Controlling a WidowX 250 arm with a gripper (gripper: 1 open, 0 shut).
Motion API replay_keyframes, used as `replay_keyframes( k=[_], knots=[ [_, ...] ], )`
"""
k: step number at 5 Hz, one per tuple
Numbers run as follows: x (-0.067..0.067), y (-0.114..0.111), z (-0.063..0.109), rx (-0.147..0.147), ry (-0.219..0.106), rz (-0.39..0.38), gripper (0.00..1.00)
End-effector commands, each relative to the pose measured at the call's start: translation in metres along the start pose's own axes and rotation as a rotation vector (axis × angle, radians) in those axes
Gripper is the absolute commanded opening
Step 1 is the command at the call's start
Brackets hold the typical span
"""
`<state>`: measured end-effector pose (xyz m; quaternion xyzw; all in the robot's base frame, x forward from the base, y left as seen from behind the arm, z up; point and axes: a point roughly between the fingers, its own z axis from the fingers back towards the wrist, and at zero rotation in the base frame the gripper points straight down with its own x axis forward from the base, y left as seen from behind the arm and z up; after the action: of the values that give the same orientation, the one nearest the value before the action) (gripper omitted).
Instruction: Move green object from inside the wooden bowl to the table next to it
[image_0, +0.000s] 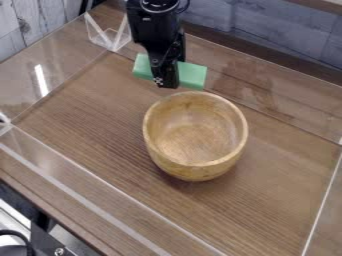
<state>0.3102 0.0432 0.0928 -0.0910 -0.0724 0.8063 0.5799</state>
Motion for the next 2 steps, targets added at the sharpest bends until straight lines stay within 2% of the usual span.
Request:
replay_keyframes(
  k=[1,2],
  knots=[
    [-0.014,-0.021,0.007,-0.059,0.007,-0.002,0.00],
    [-0.028,-0.030,-0.007,-0.056,0.021,-0.080,0.00]
  ],
)
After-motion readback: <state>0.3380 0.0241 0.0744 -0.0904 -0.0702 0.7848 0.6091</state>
